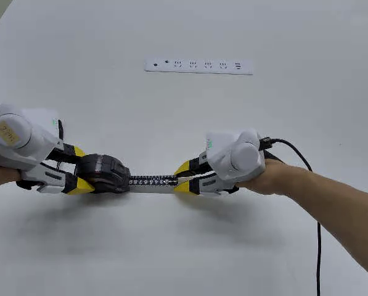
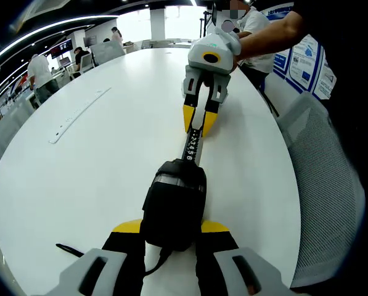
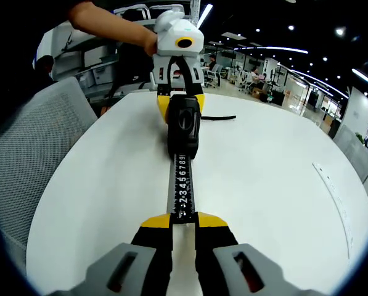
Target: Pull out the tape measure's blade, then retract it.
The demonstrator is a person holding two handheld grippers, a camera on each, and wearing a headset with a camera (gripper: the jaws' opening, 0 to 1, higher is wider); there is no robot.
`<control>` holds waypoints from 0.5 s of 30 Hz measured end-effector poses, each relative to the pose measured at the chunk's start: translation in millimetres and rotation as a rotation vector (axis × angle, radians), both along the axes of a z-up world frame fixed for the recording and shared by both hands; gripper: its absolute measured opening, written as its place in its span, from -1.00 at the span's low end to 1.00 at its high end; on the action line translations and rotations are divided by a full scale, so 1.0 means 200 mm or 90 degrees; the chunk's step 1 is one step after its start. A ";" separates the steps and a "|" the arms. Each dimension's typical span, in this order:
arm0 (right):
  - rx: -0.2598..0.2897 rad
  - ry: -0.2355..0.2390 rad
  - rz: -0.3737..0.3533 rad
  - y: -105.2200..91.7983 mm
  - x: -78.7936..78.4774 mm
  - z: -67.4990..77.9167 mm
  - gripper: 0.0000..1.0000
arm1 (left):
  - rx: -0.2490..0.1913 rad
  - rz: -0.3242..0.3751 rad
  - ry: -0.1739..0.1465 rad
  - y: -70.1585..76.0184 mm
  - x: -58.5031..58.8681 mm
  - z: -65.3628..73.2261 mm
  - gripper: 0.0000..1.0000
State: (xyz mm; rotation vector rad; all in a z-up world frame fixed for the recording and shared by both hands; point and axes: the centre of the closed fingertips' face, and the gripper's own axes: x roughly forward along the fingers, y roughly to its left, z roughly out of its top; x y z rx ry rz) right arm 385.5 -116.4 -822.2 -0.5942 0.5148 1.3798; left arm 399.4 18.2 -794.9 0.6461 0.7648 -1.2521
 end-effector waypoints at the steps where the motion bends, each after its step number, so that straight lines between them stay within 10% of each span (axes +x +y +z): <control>1: -0.001 -0.001 0.000 0.00 0.00 0.00 -0.77 | 0.000 0.000 0.000 0.00 0.00 0.00 -0.44; 15: -0.005 0.003 -0.003 -0.07 0.00 0.00 -0.78 | -0.001 0.000 0.000 0.00 0.00 0.00 -0.44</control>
